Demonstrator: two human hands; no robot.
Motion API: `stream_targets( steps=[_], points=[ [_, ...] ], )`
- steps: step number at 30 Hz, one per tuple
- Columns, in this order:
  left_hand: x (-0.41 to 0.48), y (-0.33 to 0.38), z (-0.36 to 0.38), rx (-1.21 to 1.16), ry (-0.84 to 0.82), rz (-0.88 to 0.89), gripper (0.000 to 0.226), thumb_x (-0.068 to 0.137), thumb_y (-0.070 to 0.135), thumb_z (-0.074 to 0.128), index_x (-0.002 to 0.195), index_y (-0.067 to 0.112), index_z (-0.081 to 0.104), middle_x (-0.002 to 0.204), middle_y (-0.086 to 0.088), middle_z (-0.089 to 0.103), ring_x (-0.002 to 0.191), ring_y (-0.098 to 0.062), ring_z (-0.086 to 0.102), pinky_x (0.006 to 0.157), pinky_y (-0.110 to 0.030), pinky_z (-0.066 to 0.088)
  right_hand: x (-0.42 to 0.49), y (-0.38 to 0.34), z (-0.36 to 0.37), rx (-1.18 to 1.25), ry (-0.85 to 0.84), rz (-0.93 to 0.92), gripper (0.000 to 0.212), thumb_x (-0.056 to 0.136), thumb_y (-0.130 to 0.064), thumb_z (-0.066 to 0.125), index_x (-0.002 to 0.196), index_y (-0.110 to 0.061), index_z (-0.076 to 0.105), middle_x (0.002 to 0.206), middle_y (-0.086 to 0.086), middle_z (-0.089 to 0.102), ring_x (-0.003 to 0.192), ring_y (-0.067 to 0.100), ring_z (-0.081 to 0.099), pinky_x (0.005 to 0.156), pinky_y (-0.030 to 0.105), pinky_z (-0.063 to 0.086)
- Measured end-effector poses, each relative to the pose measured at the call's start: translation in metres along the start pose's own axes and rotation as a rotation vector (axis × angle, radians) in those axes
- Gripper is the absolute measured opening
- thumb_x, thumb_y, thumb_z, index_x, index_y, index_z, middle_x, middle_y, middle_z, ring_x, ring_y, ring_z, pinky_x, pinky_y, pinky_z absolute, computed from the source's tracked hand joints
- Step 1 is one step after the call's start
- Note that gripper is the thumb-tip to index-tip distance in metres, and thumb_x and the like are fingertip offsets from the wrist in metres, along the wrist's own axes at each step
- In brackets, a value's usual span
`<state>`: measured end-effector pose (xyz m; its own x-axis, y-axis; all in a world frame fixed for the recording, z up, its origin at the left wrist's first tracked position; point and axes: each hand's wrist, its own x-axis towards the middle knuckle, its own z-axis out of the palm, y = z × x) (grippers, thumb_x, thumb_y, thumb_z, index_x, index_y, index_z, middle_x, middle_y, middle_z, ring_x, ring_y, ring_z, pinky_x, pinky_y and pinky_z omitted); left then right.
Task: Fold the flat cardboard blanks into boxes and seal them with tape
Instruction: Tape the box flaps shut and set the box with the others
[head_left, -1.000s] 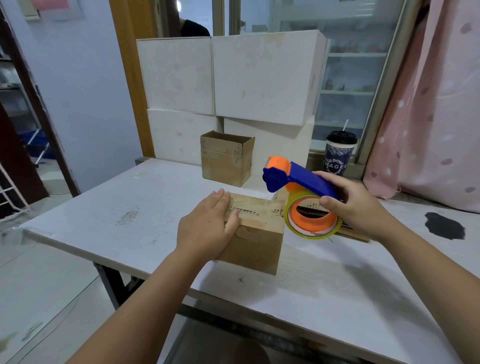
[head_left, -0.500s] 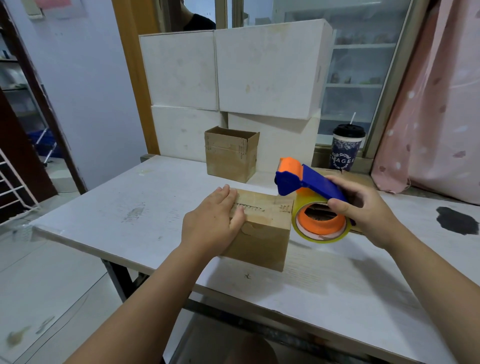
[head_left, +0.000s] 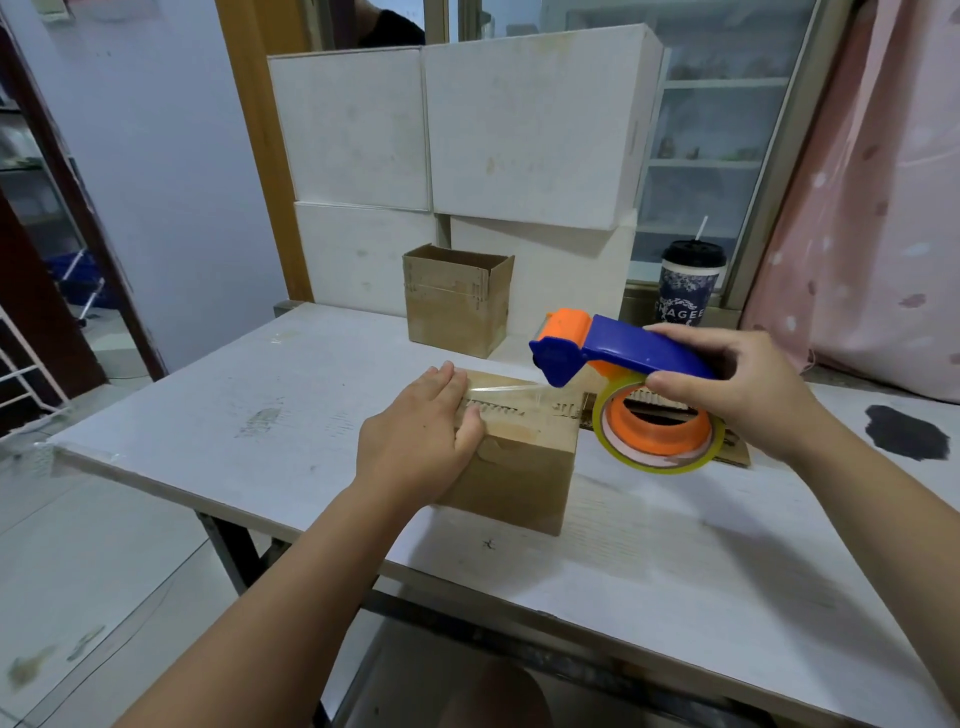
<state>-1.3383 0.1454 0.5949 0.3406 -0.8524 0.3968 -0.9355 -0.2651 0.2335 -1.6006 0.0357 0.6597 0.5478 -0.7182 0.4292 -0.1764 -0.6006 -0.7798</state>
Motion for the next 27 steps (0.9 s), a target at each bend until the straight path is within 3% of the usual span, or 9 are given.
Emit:
stream_targets(
  steps=[3,6,9,11,13,16,19,22,27],
  points=[
    [0.0,0.0,0.0,-0.013,-0.004,0.001,0.055,0.093,0.048,0.019,0.147,0.036,0.027,0.155,0.018,0.02,0.141,-0.001,0.014,0.093,-0.033,0.038,-0.008,0.012,0.001,0.022,-0.033,0.019,0.062,0.061,-0.04,0.079,0.12,-0.028,0.064,0.113,-0.013,0.068,0.101,0.003,0.064,0.083,0.019,0.05],
    [-0.001,0.0,0.0,-0.03,0.004,-0.003,0.057,0.091,0.048,0.018,0.146,0.036,0.03,0.154,0.019,0.021,0.141,0.001,0.014,0.092,-0.032,0.037,-0.012,0.024,0.005,0.121,-0.034,0.036,0.054,0.064,-0.031,0.084,0.114,-0.034,0.063,0.104,-0.018,0.07,0.096,0.0,0.065,0.074,0.013,0.051],
    [-0.001,-0.001,-0.001,-0.03,-0.006,-0.007,0.057,0.091,0.048,0.018,0.146,0.036,0.029,0.154,0.02,0.02,0.141,0.001,0.013,0.092,-0.032,0.037,-0.017,0.039,0.012,0.231,-0.002,0.058,0.053,0.065,-0.021,0.082,0.114,-0.029,0.063,0.1,-0.022,0.071,0.092,-0.002,0.066,0.072,0.011,0.05],
    [-0.001,-0.001,-0.001,-0.031,-0.012,-0.008,0.056,0.092,0.047,0.019,0.146,0.037,0.028,0.154,0.019,0.02,0.141,0.001,0.013,0.093,-0.032,0.037,-0.021,0.049,0.018,0.316,0.026,0.065,0.047,0.067,-0.023,0.072,0.112,-0.03,0.063,0.102,-0.02,0.071,0.094,0.0,0.066,0.075,0.012,0.05],
    [-0.001,0.0,-0.002,-0.036,-0.019,0.005,0.052,0.094,0.045,0.019,0.146,0.041,0.024,0.155,0.017,0.02,0.141,-0.002,0.014,0.092,-0.034,0.039,-0.025,0.058,0.023,0.36,0.026,0.074,0.05,0.067,-0.024,0.076,0.115,-0.03,0.063,0.107,-0.015,0.071,0.098,0.003,0.065,0.078,0.014,0.05],
    [-0.002,0.002,-0.006,-0.034,-0.045,0.044,0.049,0.097,0.043,0.019,0.143,0.055,0.01,0.156,0.012,0.02,0.142,-0.007,0.014,0.09,-0.036,0.04,-0.031,0.07,0.031,0.387,0.028,0.097,0.053,0.071,-0.02,0.079,0.119,-0.031,0.061,0.105,-0.014,0.07,0.093,0.002,0.063,0.073,0.013,0.049],
    [-0.001,0.003,-0.012,-0.033,-0.101,0.065,0.049,0.097,0.041,0.016,0.142,0.058,0.008,0.157,0.007,0.018,0.144,-0.009,0.012,0.095,-0.036,0.038,-0.033,0.075,0.035,0.467,0.075,0.131,0.055,0.07,-0.021,0.078,0.121,-0.028,0.06,0.102,-0.011,0.069,0.085,0.008,0.06,0.067,0.016,0.05],
    [0.002,0.007,-0.018,0.042,-0.173,0.071,0.049,0.097,0.037,0.017,0.144,0.052,0.016,0.158,0.0,0.016,0.145,-0.014,0.011,0.11,-0.041,0.025,-0.031,0.07,0.03,0.526,0.141,0.143,0.053,0.067,-0.026,0.073,0.119,-0.027,0.061,0.108,0.002,0.065,0.085,0.017,0.058,0.066,0.02,0.051],
    [0.003,0.022,-0.013,0.112,-0.174,0.009,0.05,0.097,0.044,0.015,0.144,0.04,0.029,0.157,-0.005,0.017,0.145,-0.02,0.01,0.114,-0.049,0.001,-0.029,0.055,0.019,0.394,0.104,0.116,0.057,0.059,-0.039,0.075,0.114,-0.032,0.061,0.099,-0.014,0.071,0.088,0.006,0.066,0.071,0.017,0.052]
  ],
)
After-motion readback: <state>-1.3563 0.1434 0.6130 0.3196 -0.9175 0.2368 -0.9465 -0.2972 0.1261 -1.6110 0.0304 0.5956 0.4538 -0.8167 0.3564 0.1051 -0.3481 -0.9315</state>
